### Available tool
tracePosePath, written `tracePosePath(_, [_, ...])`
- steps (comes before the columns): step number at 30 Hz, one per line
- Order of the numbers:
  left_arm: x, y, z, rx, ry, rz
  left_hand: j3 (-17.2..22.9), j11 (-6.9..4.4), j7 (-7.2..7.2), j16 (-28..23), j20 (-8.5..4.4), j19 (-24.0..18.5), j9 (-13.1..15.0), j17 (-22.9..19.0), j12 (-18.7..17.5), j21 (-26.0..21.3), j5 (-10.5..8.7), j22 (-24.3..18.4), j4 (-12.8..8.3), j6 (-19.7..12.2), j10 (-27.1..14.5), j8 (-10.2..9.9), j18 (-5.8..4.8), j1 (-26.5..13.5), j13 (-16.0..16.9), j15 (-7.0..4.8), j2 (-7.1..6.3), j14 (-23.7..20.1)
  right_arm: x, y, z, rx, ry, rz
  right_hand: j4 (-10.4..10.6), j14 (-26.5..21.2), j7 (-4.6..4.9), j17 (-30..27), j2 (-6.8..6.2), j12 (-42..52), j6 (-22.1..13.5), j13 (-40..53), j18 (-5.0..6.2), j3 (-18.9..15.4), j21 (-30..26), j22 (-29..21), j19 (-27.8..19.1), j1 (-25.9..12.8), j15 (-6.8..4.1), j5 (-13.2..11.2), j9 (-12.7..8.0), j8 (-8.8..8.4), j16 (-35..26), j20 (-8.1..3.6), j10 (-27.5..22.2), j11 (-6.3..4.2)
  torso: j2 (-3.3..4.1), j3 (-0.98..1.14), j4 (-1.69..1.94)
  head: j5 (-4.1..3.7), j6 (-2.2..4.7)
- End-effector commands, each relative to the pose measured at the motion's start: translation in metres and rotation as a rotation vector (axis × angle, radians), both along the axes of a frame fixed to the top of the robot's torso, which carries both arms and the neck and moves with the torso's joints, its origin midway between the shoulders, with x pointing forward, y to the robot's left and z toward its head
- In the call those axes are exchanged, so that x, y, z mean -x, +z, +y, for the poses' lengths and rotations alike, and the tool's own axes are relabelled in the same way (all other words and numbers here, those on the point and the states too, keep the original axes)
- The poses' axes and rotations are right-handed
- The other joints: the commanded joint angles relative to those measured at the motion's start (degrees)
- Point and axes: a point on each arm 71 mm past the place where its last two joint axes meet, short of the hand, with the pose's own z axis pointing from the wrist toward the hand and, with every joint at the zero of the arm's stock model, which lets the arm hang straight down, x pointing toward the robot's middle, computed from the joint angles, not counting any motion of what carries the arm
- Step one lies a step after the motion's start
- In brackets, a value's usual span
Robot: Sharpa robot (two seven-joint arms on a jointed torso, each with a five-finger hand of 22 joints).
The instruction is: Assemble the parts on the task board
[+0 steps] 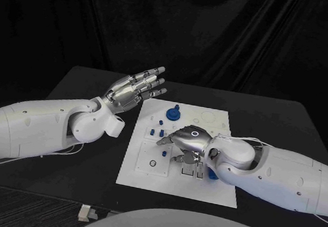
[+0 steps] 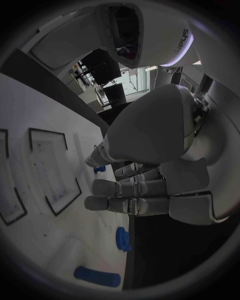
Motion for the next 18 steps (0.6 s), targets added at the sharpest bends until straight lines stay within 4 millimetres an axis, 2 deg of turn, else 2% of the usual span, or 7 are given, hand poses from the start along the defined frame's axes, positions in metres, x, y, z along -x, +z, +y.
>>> tracePosePath(1, [0.001, 0.004, 0.001, 0.055, 0.010, -0.037, 0.39, 0.51, 0.20, 0.19, 0.10, 0.40, 0.06, 0.06, 0.32, 0.25, 0.24, 0.09, -0.01, 0.31, 0.05, 0.21, 0.39, -0.23, 0.07, 0.38, 0.16, -0.11, -0.005, 0.020, -0.006, -0.078, -0.005, -0.076, 1.36, 0.26, 0.27, 0.61, -0.04, 1.27, 3.17, 0.15, 0.41, -0.32, -0.37, 0.62, 0.10, 0.51, 0.06, 0.43, 0.39, 0.80, 1.02, 0.28, -0.21, 0.04, -0.02, -0.01, 0.07, -0.11, 0.00])
tracePosePath(2, [0.001, 0.004, 0.002, 0.055, 0.011, -0.037, 0.44, 0.54, 0.24, 0.21, 0.11, 0.42, 0.06, 0.06, 0.33, 0.26, 0.20, 0.11, 0.02, 0.33, 0.05, 0.23, 0.39, -0.30, 0.07, 0.42, 0.17, -0.11, -0.008, 0.026, -0.010, -0.081, -0.013, -0.082, 2.89, 1.11, 0.38, 1.57, -0.20, 2.35, 6.21, 0.24, 0.45, -0.81, -0.31, 0.67, 0.63, -0.61, 0.06, 0.84, 0.73, 1.52, 2.31, 0.28, 0.52, 0.02, -0.04, -0.01, 0.06, -0.11, 0.00])
tracePosePath(5, [0.000, 0.004, 0.003, 0.052, 0.013, -0.037, 0.48, 0.58, 0.27, 0.22, 0.11, 0.44, 0.06, 0.06, 0.33, 0.27, 0.07, 0.12, 0.09, 0.33, 0.05, 0.25, 0.38, -0.46, 0.07, 0.46, 0.18, -0.11, -0.015, 0.040, -0.024, -0.074, -0.045, -0.082, 4.29, 3.69, -0.27, 4.58, -0.47, 3.90, 9.89, 0.08, 0.50, -1.51, 0.10, 0.82, 2.36, -3.18, 0.00, 0.92, 1.10, 2.74, 6.02, 0.19, 2.02, -0.12, -0.12, -0.05, -0.03, -0.01, 0.00])
tracePosePath(9, [0.000, 0.004, 0.003, 0.050, 0.016, -0.036, 0.48, 0.58, 0.27, 0.22, 0.11, 0.44, 0.06, 0.06, 0.33, 0.27, 0.07, 0.12, 0.09, 0.33, 0.05, 0.25, 0.38, -0.46, 0.07, 0.46, 0.18, -0.11, -0.025, 0.055, -0.048, -0.035, -0.118, -0.072, 4.52, 4.91, -0.88, 5.35, -1.91, 3.29, 9.74, -0.34, 0.49, -2.24, 0.64, 0.88, 3.61, -5.55, -0.08, -0.18, 0.63, 1.96, 7.21, 0.11, 0.86, 0.05, -0.18, -0.11, 0.01, -0.29, 0.00])
tracePosePath(13, [0.000, 0.003, 0.004, 0.049, 0.017, -0.035, 0.48, 0.58, 0.27, 0.22, 0.11, 0.44, 0.06, 0.06, 0.33, 0.27, 0.07, 0.12, 0.09, 0.33, 0.05, 0.25, 0.38, -0.46, 0.07, 0.46, 0.18, -0.11, -0.034, 0.059, -0.066, -0.014, -0.173, -0.073, 4.67, 5.10, -2.45, 4.86, -3.56, 2.64, 6.61, -0.33, 0.49, -3.38, 0.12, 0.71, 4.01, -6.37, -0.05, -0.68, 0.06, 0.53, 6.92, 0.08, -0.10, 0.20, -0.12, -0.10, 0.01, -0.64, 0.00])
tracePosePath(14, [0.000, 0.002, 0.004, 0.050, 0.017, -0.034, 0.48, 0.58, 0.27, 0.22, 0.11, 0.44, 0.06, 0.06, 0.33, 0.27, 0.07, 0.12, 0.09, 0.33, 0.05, 0.25, 0.38, -0.46, 0.07, 0.46, 0.18, -0.11, -0.036, 0.058, -0.070, -0.008, -0.188, -0.071, 4.71, 4.85, -3.52, 4.32, -4.12, 2.62, 7.84, -0.30, 0.43, -3.95, -0.05, 0.64, 3.94, -6.99, 0.13, -0.56, 0.22, 0.71, 6.40, 0.17, -0.03, 0.26, -0.11, -0.07, 0.01, -0.72, 0.00])
tracePosePath(18, [0.001, 0.000, 0.005, 0.049, 0.019, -0.030, 0.51, 0.60, 0.27, 0.23, 0.12, 0.45, 0.05, 0.06, 0.34, 0.27, 0.04, 0.10, 0.14, 0.29, 0.05, 0.25, 0.37, -0.55, 0.07, 0.48, 0.19, -0.11, -0.042, 0.054, -0.079, 0.021, -0.225, -0.056, 4.73, 5.00, -4.03, 4.68, -4.32, 2.76, 10.16, -0.24, 0.32, -4.16, -0.25, 0.57, 3.96, -7.55, 0.59, -0.63, 0.45, 1.16, 6.81, 0.44, 0.46, 0.31, -0.08, -0.05, 0.08, -1.00, 0.00])
